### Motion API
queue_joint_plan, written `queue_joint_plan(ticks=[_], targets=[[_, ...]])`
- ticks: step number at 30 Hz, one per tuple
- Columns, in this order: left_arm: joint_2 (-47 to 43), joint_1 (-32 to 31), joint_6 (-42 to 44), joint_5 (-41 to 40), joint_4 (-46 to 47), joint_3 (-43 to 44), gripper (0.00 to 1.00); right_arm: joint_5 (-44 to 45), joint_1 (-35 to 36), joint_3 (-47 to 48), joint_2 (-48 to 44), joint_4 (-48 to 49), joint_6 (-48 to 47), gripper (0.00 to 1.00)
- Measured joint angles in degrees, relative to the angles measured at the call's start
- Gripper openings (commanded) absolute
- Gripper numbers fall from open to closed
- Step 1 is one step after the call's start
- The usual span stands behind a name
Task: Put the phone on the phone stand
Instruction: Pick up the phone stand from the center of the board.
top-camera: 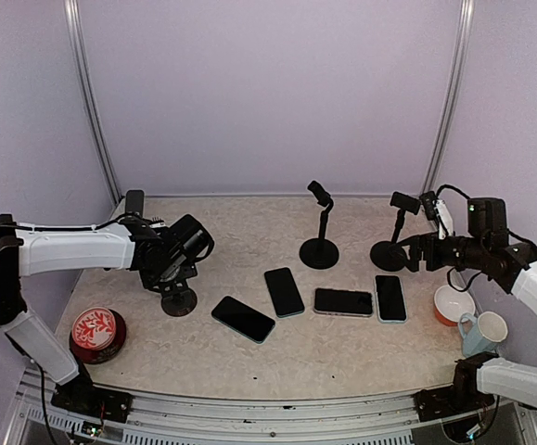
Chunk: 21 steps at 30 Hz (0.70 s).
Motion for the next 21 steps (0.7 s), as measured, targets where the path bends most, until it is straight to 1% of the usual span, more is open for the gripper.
queue_joint_plan(ticks=[9, 15, 17, 21], targets=[[0.44, -0.07, 0.48, -0.94, 0.74, -0.11, 0.63, 0.02, 0.02, -0.13, -0.52, 0.0, 0.17, 1.0], [0.42, -0.61, 1.14, -1.68, 1.05, -0.28, 0.59, 0.02, 0.02, -0.15, -0.52, 0.0, 0.17, 1.0], [0.39, -0.81, 2.23, -1.88, 1.4, -0.28, 0.57, 0.02, 0.02, -0.15, -0.52, 0.0, 0.17, 1.0], [0.15, -1.03, 5.64, -1.84, 2.29, -0.2, 0.57, 0.0, 0.02, -0.15, -0.52, 0.0, 0.2, 1.0]])
